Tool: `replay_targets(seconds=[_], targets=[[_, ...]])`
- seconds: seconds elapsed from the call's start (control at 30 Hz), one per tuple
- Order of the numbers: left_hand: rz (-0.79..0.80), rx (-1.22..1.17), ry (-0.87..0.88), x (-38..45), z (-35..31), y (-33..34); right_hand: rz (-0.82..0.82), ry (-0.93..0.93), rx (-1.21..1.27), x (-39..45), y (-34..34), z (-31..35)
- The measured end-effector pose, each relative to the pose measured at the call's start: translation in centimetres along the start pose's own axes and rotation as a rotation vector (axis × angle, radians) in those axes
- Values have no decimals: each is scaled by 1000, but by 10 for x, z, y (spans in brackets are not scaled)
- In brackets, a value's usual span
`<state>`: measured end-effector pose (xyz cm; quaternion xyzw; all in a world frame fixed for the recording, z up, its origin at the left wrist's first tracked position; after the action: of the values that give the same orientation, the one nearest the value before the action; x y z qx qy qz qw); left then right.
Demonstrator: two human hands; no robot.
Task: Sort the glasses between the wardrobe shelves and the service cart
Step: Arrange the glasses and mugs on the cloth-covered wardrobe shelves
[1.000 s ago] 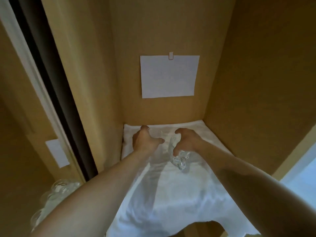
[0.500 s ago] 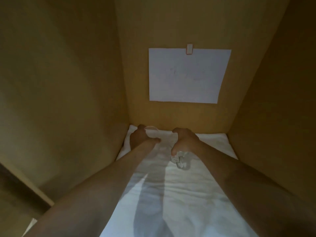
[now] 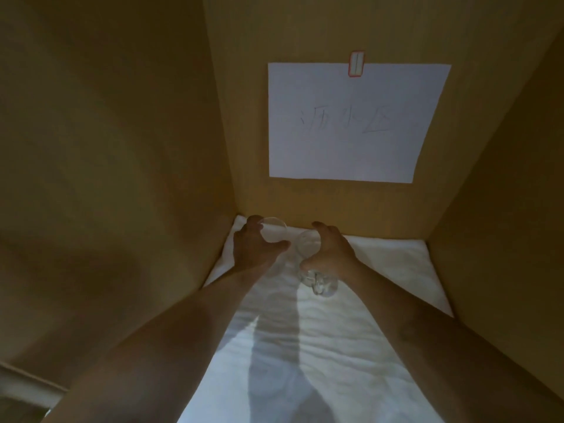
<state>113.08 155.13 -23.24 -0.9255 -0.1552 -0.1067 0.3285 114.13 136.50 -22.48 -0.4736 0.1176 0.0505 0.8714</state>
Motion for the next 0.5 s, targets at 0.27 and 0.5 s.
replay_targets(seconds=[0.27, 0.5], targets=[[220, -140, -134, -17, 46, 17, -152, 177, 774, -23, 22, -48], [172, -85, -107, 3, 40, 5, 73, 234, 1220, -22, 23, -57]])
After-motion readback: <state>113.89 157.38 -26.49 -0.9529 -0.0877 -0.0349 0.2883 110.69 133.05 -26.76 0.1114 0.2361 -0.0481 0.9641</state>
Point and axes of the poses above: each hand's wrist, its own x-axis towards the middle knuckle, its own y-axis out of the palm, z = x × y, the point moved 4 cm from there along x, towards the middle knuckle, and after that the axes turned 10 degrees about y, right-handed, at the moved point
